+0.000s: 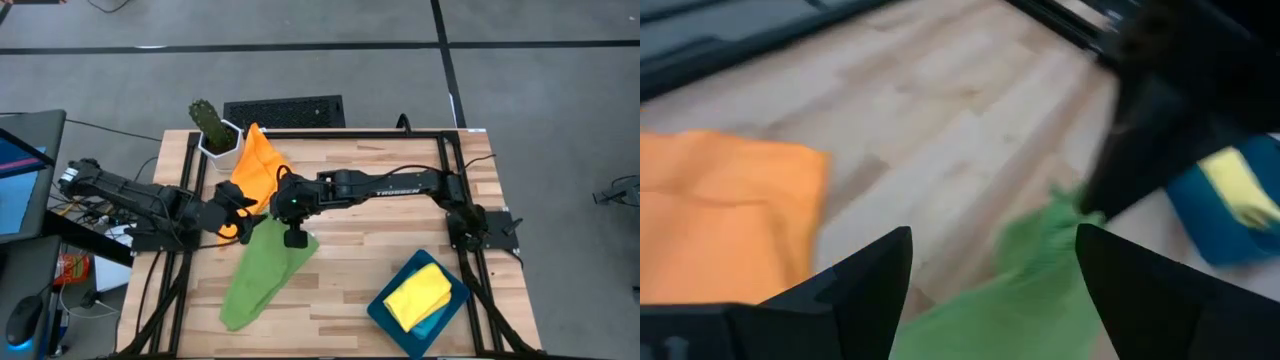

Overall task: Fold microfiber towels
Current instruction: Fold the green microfiber towel

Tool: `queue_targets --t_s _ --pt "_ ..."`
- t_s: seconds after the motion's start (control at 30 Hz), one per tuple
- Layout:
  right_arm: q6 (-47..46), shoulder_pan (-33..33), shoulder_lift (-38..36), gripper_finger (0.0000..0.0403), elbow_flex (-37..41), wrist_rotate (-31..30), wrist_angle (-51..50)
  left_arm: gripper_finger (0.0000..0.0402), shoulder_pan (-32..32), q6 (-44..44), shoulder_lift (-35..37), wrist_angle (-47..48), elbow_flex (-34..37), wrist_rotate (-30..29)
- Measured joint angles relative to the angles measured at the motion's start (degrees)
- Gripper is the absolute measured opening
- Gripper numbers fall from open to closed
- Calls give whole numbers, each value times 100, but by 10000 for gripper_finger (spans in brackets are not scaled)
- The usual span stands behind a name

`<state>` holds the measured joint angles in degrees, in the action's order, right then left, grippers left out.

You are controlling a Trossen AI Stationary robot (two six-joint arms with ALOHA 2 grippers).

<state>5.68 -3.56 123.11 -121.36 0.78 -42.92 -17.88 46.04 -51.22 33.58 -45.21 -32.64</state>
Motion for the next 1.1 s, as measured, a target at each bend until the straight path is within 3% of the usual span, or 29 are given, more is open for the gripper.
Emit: queue_targets --t_s 0.13,0.37,0.5,0.73,0.97,1.1 --pt "89 -17 0 10 0 -2 2 275 448 -731 0 -278 0 909" --pt "192 -17 0 11 -2 -2 5 275 1375 -1256 -30 -306 0 1967" --pt "233 -23 0 11 -2 24 -19 274 1811 -1344 -171 -378 0 3040" --pt "329 -17 0 12 -7 -4 -95 274 2202 -1682 -336 -159 9 3429" --pt "386 -29 0 12 -7 45 -165 264 2591 -1888 -388 -740 18 4783" --pt "399 -21 2 12 -4 26 -181 241 2692 -1910 -422 -784 48 4913"
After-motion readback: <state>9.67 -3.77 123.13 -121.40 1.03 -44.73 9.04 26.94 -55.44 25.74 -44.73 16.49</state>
